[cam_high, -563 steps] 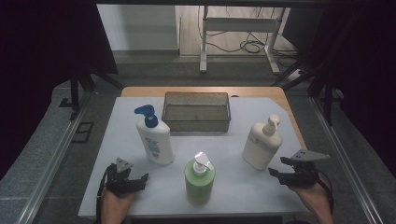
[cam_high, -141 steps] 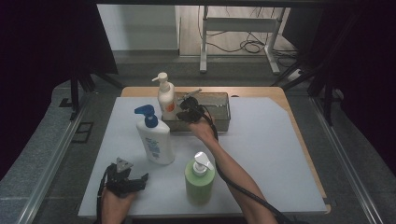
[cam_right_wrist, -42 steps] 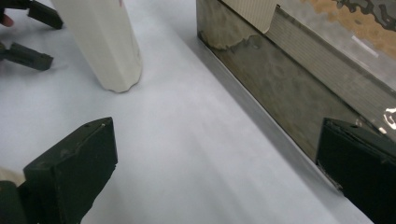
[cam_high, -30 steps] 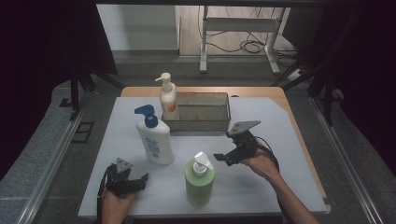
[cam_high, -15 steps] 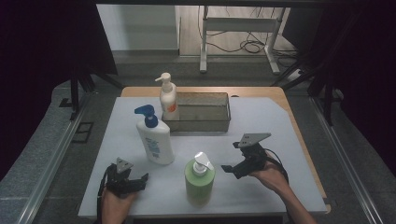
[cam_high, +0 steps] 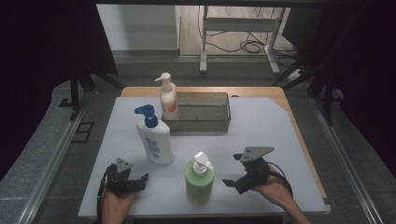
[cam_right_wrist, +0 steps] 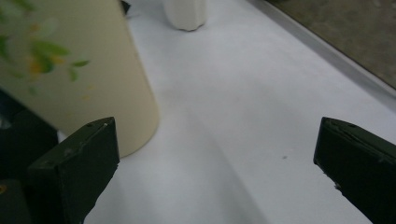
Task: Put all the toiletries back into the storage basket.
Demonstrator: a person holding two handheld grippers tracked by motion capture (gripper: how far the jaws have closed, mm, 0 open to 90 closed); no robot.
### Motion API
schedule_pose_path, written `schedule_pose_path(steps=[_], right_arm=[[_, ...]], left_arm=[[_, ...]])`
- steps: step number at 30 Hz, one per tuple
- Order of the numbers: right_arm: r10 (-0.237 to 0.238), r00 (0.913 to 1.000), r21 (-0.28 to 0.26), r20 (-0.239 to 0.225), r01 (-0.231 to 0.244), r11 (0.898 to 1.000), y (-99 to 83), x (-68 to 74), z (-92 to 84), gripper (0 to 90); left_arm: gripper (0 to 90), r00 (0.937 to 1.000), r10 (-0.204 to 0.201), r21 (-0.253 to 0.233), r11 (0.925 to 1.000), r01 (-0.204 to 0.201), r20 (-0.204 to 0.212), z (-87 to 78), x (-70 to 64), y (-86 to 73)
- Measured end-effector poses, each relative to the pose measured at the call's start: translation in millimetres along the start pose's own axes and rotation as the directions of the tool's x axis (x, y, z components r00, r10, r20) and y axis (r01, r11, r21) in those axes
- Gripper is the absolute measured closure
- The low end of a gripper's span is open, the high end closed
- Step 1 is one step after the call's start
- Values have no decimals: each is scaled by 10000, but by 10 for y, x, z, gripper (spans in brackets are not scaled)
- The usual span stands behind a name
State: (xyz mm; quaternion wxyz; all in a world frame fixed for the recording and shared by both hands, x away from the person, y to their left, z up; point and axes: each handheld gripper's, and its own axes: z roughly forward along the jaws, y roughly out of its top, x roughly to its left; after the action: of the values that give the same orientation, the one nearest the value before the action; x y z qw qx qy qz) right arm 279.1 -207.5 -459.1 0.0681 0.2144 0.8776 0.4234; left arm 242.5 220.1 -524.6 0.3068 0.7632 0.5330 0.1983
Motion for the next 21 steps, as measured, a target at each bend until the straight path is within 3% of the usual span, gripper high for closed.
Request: schedule_pose_path(steps=[8,21], right_arm=[[-210,9985,-39,-499,208,9998,-5,180,27,0],[-909,9881,-291,-1239,879,9957,176,493,174,0]], left_arm=[[116,10000,1,-1,10000,-1,0,0,0,0],[115,10000,6,2,10000,-6,0,0,0,0]])
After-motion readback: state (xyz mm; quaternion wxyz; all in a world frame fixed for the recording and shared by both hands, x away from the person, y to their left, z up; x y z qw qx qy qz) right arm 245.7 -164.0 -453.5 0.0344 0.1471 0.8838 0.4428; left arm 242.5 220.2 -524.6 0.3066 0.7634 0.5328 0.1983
